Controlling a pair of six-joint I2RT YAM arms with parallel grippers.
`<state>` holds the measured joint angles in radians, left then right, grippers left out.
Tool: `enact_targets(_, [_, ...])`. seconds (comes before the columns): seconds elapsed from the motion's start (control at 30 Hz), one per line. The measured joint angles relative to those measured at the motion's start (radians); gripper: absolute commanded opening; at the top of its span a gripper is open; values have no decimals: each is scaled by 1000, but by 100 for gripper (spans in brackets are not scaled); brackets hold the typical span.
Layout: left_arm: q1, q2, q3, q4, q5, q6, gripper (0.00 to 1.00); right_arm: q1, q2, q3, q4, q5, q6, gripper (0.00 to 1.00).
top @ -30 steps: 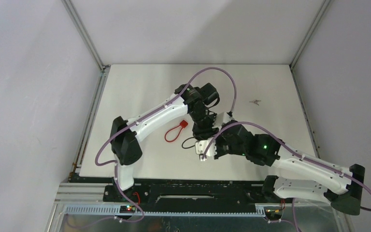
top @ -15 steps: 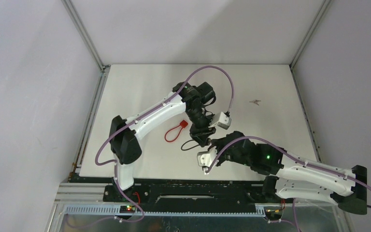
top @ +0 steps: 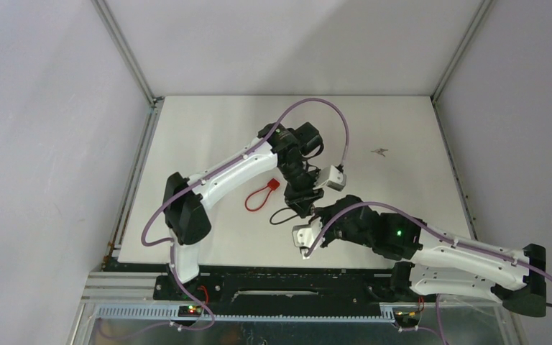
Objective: Unlock with the key
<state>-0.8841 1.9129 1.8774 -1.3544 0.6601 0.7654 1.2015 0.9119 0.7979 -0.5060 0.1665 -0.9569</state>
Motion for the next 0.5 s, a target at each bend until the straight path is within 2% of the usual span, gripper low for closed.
enact_targets(0.13, [-6,0,0,54,-63,-62,0,-38,33,53,-42,-48,42,0])
enact_targets(0.27, [-12,0,0,105,-122,-98,0,-132,101,140,-95,-150,109,0])
enact_targets(0.5, [-14,-7,-19,183,-175,-121,0,-203,125,170,-127,-266,182,0])
